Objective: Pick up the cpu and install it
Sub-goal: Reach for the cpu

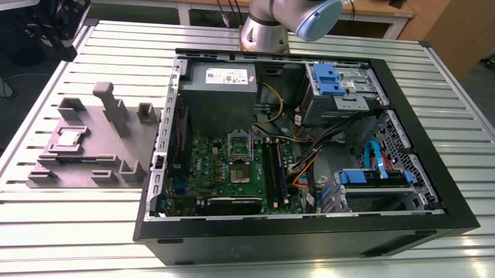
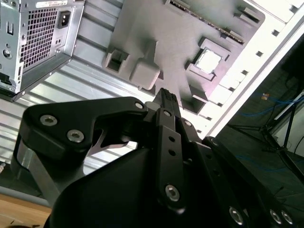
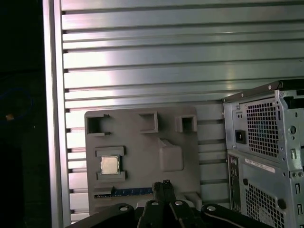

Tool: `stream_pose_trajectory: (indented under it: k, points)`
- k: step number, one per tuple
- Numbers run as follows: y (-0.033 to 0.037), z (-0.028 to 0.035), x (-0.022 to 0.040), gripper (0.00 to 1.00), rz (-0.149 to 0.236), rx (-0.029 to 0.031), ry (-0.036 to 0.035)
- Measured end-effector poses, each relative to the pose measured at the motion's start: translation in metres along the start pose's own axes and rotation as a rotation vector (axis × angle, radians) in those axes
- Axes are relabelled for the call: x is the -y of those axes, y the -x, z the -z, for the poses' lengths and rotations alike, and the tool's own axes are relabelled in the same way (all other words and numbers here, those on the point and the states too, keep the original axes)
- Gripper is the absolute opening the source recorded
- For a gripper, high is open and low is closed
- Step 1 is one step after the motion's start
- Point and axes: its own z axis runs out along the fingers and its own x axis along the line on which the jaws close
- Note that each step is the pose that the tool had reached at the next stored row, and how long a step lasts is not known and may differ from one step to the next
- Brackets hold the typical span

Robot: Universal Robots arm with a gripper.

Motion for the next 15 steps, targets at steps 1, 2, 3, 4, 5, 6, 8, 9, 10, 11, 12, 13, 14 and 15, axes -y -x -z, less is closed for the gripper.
stream_pose_trajectory:
  k: [1,2,3,4,5,6,8,9,10,11,12,13,14,15]
  points:
    - [-0.0034,0.0,0.0003,0.11,0.0,0.0001,0.0001]
    - [-0.007,0.0001,0.0005,0.11,0.0,0.0,0.0]
    - [-0.0108,0.0002,0.0008,0.11,0.0,0.0,0.0]
    - [-0.0147,0.0002,0.0011,0.11,0.0,0.0,0.0001]
    - [-0.0183,0.0002,0.0014,0.11,0.0,0.0,0.0001]
    - [-0.0223,0.0002,0.0017,0.11,0.0,0.0001,0.0001]
    - [-0.0289,0.0003,0.0022,0.11,0.0,0.0,0.0]
    - [-0.0322,0.0003,0.0024,0.11,0.0,0.0,0.0]
    - [-0.0353,0.0003,0.0026,0.11,0.0,0.0,0.0]
    - [-0.0369,0.0002,0.0028,0.11,0.0,-0.0005,0.0003]
    - [-0.037,0.0002,0.0028,0.11,0.0,-0.003,0.0039]
    - [-0.037,0.0002,0.0028,0.11,-0.001,-0.0081,0.0109]
    - [-0.037,0.0,0.0028,0.11,-0.001,-0.0153,0.0165]
    - [-0.037,-0.0001,0.0028,0.11,-0.002,-0.0216,0.0188]
